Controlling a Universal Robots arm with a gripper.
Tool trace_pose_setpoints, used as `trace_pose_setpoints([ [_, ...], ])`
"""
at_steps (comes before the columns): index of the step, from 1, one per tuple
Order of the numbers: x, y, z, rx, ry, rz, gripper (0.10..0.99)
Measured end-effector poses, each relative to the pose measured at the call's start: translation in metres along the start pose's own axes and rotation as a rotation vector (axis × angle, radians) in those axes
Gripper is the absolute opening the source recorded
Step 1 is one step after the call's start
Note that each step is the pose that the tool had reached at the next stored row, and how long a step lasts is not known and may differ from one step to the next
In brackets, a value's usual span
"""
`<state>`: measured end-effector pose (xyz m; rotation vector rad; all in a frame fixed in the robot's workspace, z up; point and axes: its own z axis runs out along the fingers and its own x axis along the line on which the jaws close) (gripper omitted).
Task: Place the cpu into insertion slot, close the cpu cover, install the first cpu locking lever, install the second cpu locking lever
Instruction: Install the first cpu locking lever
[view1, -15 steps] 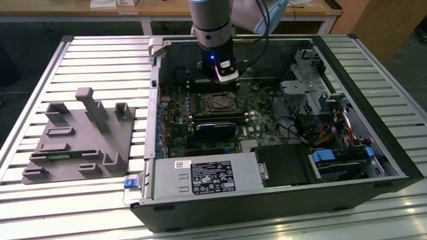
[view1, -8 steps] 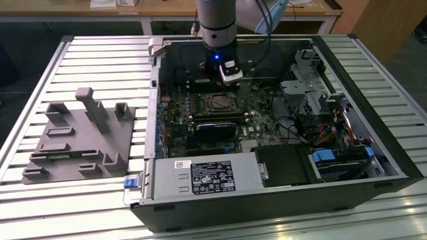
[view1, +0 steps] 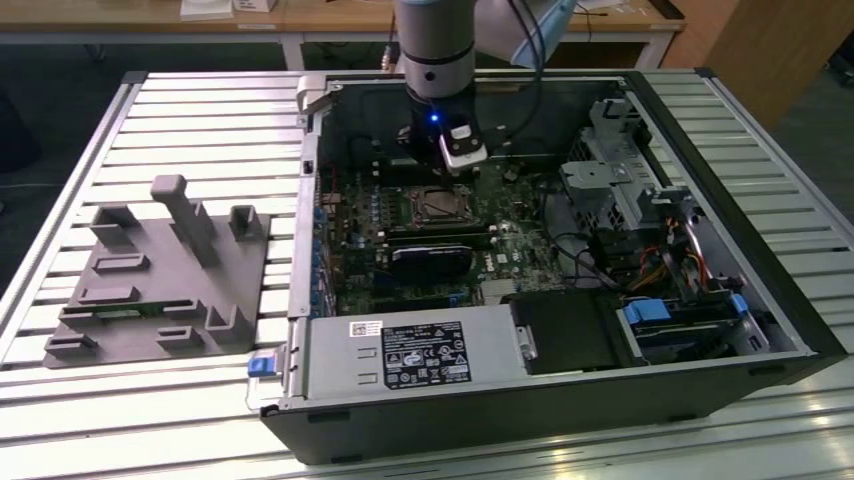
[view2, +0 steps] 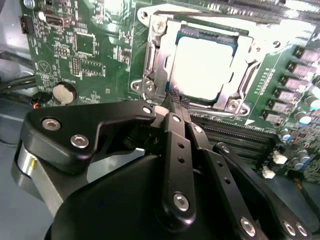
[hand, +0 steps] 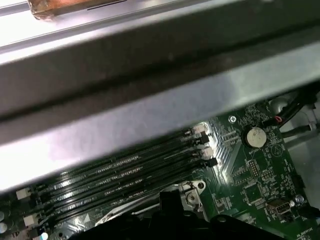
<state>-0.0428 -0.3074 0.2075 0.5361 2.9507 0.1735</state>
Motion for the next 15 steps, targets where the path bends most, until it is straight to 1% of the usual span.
trace_pose_setpoints([
  [8,-0.0021,-0.0113,-0.0010,-0.004,0.0020,-0.005,0.106],
  [10,-0.0024,-0.0123,-0.0010,-0.004,0.0031,-0.006,0.106],
  [11,-0.0024,-0.0123,-0.0008,-0.002,0.0077,-0.005,0.106],
  [12,-0.0024,-0.0123,-0.0006,0.003,0.0162,-0.005,0.106],
  [15,-0.0023,-0.0125,0.0001,0.021,0.0390,-0.004,0.106],
])
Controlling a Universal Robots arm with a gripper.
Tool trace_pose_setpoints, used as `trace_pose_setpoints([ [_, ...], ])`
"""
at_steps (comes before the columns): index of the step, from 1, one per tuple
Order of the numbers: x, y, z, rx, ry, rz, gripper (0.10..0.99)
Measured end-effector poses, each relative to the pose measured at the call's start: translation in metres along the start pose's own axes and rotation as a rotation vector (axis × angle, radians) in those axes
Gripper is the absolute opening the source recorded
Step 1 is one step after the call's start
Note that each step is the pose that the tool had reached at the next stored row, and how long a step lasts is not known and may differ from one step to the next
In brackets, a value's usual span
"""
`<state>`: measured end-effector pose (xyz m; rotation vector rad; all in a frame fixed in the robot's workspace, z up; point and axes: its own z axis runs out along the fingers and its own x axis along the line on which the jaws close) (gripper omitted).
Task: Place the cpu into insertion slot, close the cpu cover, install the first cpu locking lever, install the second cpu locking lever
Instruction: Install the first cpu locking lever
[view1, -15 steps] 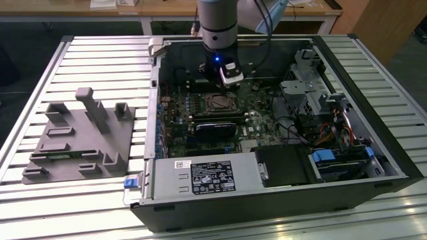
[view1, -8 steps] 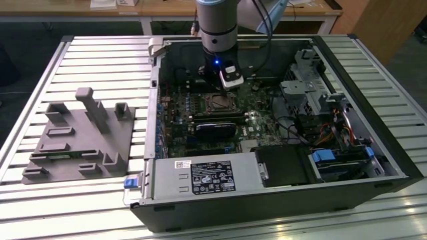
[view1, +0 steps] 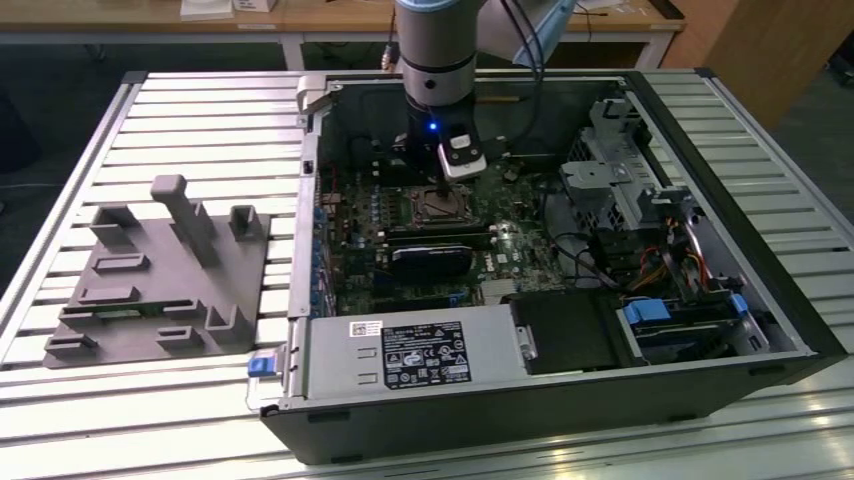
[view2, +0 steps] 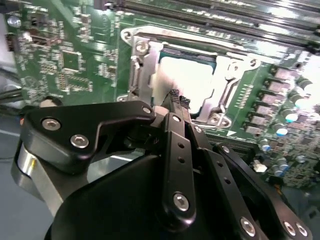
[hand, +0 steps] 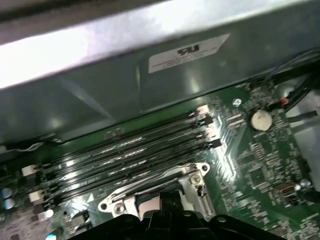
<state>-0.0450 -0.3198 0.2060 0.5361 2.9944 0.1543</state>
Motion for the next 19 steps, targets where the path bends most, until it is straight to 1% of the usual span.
trace_pose_setpoints([
  [1,0.0000,0.0000,0.0001,0.005,0.0072,0.000,0.106],
  [2,0.0000,0.0000,0.0002,0.008,0.0120,0.001,0.106],
  [3,0.0000,0.0000,0.0002,0.010,0.0147,0.001,0.106],
  [8,0.0000,-0.0001,0.0002,0.011,0.0158,0.001,0.106],
  [10,-0.0001,0.0001,-0.0011,0.011,0.0158,0.001,0.106],
  [15,-0.0008,0.0013,-0.0111,0.011,0.0158,0.001,0.106],
  [16,-0.0011,0.0017,-0.0148,0.011,0.0158,0.001,0.106],
  [18,-0.0014,0.0022,-0.0187,0.011,0.0158,0.001,0.106],
  [19,-0.0015,0.0023,-0.0196,0.011,0.0158,0.001,0.106],
])
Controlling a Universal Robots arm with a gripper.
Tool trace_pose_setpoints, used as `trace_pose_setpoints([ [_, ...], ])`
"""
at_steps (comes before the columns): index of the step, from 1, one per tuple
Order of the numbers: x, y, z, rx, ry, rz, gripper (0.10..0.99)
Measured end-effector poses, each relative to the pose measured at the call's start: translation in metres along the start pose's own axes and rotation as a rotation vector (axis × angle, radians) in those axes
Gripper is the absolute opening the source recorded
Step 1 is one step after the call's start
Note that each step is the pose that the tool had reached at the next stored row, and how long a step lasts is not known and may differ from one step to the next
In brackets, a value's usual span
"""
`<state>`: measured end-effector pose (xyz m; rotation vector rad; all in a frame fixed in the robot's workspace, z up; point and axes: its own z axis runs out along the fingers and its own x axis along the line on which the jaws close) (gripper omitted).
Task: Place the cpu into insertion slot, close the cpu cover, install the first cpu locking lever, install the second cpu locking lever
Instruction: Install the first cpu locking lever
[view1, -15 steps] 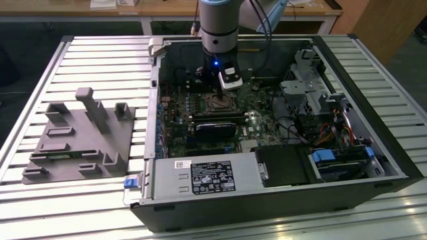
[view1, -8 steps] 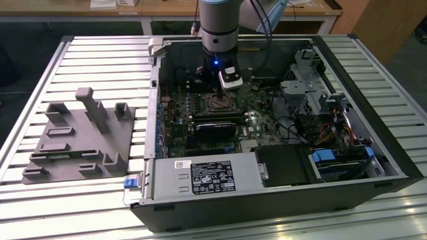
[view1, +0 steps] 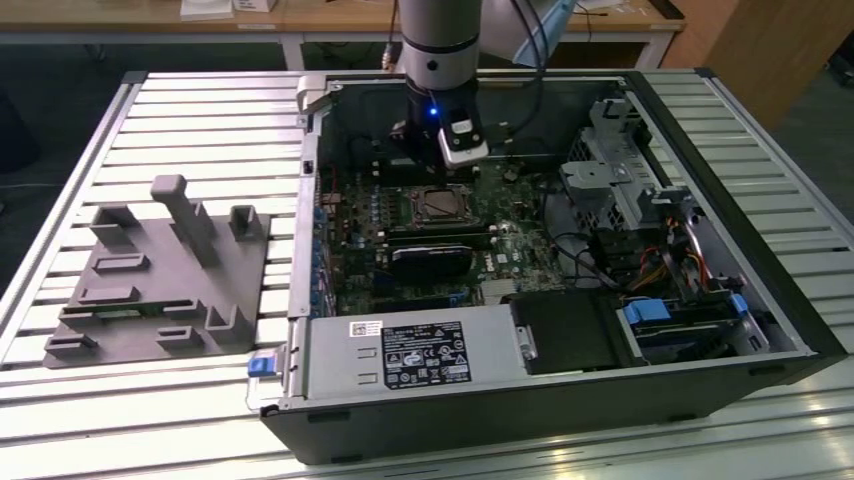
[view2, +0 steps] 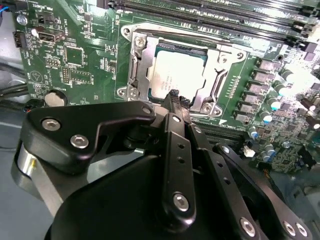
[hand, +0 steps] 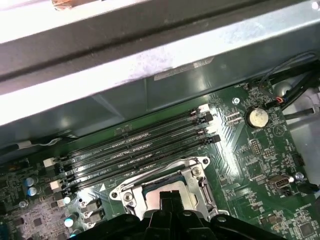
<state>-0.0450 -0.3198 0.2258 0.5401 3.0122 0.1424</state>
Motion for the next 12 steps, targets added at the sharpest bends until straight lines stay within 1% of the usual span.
trace_pose_setpoints([
  [6,-0.0005,-0.0003,-0.0026,0.000,0.0000,0.000,0.106],
  [12,-0.0028,-0.0048,-0.0030,0.000,0.0000,0.000,0.106],
])
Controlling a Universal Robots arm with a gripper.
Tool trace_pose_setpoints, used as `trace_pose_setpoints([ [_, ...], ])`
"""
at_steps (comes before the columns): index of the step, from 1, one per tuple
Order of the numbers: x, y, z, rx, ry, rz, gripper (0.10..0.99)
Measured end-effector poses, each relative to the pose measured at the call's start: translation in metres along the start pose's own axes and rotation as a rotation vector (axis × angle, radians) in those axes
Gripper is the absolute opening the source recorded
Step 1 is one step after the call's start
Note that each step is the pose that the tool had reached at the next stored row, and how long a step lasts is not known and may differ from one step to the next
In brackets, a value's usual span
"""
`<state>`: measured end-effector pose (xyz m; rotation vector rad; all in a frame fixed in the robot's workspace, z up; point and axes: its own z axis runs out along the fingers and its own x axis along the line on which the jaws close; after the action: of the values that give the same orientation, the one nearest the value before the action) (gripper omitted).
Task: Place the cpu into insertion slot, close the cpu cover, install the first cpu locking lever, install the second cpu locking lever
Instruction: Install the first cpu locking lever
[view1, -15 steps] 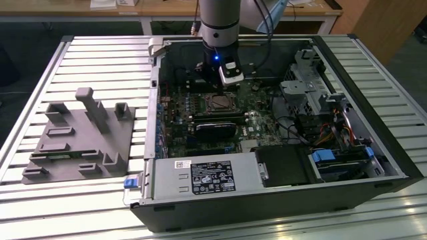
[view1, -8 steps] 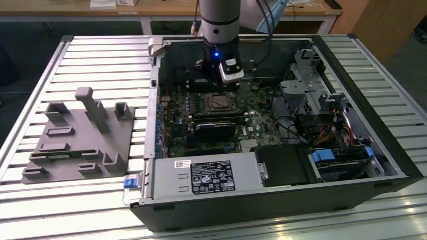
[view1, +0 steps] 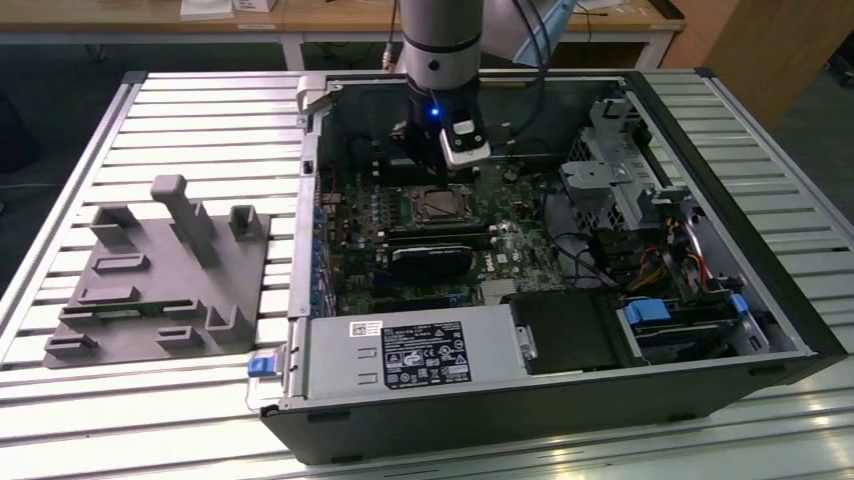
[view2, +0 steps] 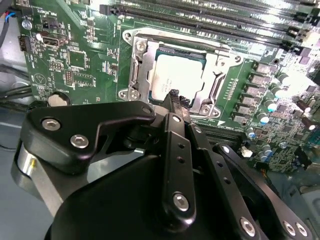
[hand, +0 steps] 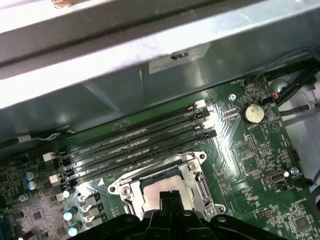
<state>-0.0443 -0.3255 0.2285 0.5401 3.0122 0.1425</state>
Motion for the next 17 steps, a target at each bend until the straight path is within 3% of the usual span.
trace_pose_setpoints([
  [17,-0.0067,-0.0130,-0.0026,0.000,0.0000,0.000,0.106],
])
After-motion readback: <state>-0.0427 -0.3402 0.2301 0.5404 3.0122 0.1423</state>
